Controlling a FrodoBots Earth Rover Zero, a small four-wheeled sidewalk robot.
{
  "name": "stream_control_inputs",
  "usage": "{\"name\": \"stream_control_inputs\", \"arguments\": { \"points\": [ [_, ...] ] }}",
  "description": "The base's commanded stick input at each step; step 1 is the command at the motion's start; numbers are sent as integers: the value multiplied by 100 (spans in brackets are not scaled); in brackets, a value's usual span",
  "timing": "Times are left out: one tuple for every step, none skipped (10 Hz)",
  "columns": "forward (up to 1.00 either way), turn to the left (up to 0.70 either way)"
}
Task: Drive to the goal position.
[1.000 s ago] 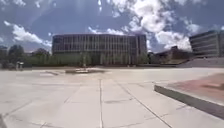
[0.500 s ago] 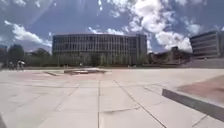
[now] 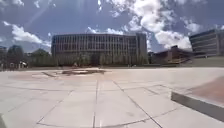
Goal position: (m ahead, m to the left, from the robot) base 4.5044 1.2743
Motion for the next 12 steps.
{"name": "stream_control_inputs", "arguments": {
  "points": [
    [70, 0],
    [70, 0],
    [70, 1],
    [70, 4],
    [70, 4],
    [70, 0],
    [70, 3],
    [70, 0],
    [70, 0],
    [70, 0],
    [70, 0],
    [70, 0]
  ]
}}
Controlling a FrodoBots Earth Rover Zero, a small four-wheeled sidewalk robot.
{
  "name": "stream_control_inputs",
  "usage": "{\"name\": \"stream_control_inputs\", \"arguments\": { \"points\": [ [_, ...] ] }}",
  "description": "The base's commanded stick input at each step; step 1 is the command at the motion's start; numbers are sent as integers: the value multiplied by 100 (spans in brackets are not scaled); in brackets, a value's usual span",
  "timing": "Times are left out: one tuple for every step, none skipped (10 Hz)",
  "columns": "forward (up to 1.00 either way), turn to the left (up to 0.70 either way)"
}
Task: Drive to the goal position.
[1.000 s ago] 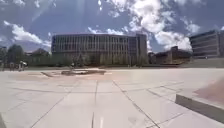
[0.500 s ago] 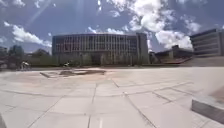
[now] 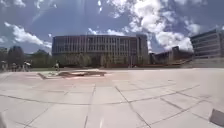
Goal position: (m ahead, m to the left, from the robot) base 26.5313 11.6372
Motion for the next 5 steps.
{"name": "stream_control_inputs", "arguments": {
  "points": [
    [70, -10],
    [70, -35],
    [70, -28],
    [70, -9],
    [70, 0]
  ]
}}
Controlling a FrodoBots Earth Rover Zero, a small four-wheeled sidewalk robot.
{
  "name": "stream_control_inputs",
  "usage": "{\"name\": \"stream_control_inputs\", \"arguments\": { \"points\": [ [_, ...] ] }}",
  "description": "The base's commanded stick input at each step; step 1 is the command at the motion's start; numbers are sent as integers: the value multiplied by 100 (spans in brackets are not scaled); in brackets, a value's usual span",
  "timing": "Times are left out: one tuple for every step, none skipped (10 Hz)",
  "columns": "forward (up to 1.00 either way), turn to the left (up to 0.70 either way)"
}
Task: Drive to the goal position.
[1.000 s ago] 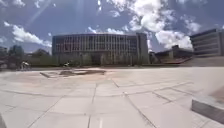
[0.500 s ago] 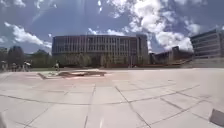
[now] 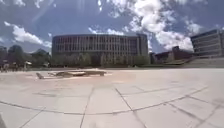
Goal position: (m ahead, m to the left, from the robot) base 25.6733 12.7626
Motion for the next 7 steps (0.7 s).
{"name": "stream_control_inputs", "arguments": {
  "points": [
    [70, 0],
    [70, 0],
    [70, 0],
    [70, 4],
    [70, 7],
    [70, 7],
    [70, 0]
  ]
}}
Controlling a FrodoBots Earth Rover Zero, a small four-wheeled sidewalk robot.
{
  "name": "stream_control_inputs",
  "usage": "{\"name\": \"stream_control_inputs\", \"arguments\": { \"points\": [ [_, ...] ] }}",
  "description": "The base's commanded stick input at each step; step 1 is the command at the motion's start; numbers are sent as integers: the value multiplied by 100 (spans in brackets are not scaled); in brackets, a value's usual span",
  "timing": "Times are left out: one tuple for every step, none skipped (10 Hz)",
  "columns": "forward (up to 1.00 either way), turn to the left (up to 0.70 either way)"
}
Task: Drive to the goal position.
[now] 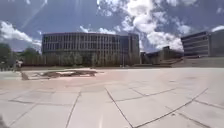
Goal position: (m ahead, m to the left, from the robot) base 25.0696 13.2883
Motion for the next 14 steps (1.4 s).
{"name": "stream_control_inputs", "arguments": {
  "points": [
    [70, 0],
    [70, 3],
    [70, 6],
    [70, 5],
    [70, 4],
    [70, 2],
    [70, 0],
    [70, 0],
    [70, 0],
    [70, 0],
    [70, 0],
    [70, 0],
    [70, 0],
    [70, 0]
  ]
}}
